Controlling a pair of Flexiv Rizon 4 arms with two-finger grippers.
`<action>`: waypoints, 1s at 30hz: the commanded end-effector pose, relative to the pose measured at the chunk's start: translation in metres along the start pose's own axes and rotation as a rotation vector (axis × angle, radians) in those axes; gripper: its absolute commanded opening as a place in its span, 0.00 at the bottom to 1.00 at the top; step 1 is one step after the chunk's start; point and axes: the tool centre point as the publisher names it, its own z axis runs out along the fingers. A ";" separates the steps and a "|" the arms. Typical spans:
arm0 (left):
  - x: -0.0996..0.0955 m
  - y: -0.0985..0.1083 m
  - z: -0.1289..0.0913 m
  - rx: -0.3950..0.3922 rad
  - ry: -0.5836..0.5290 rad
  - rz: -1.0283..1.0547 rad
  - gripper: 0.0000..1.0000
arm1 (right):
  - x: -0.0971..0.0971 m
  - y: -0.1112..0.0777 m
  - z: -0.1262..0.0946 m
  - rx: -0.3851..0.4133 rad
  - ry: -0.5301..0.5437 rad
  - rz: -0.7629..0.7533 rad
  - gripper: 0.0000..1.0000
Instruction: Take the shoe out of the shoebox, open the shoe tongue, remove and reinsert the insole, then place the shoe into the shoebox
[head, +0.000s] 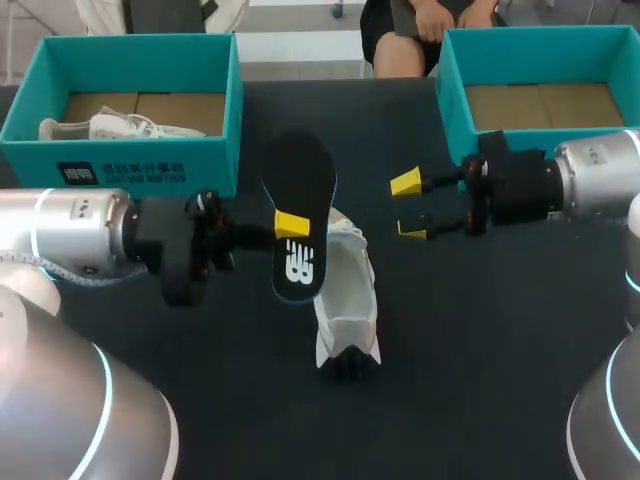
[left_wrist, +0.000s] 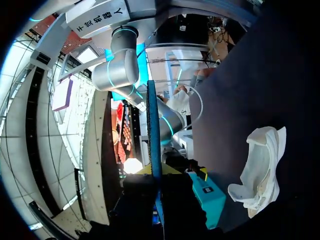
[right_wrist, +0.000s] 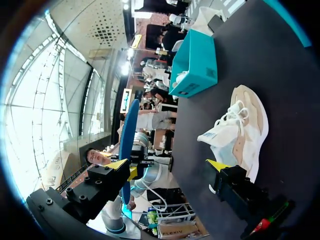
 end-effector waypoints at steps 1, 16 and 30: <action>0.000 -0.001 0.000 -0.003 0.000 0.002 0.00 | 0.000 -0.001 0.002 -0.004 -0.001 0.000 1.00; 0.036 -0.003 0.015 0.008 -0.001 -0.022 0.00 | 0.015 0.006 0.012 -0.032 0.049 0.034 1.00; 0.061 0.008 0.049 0.017 0.058 0.041 0.00 | 0.018 0.009 0.055 -0.001 0.120 0.015 0.79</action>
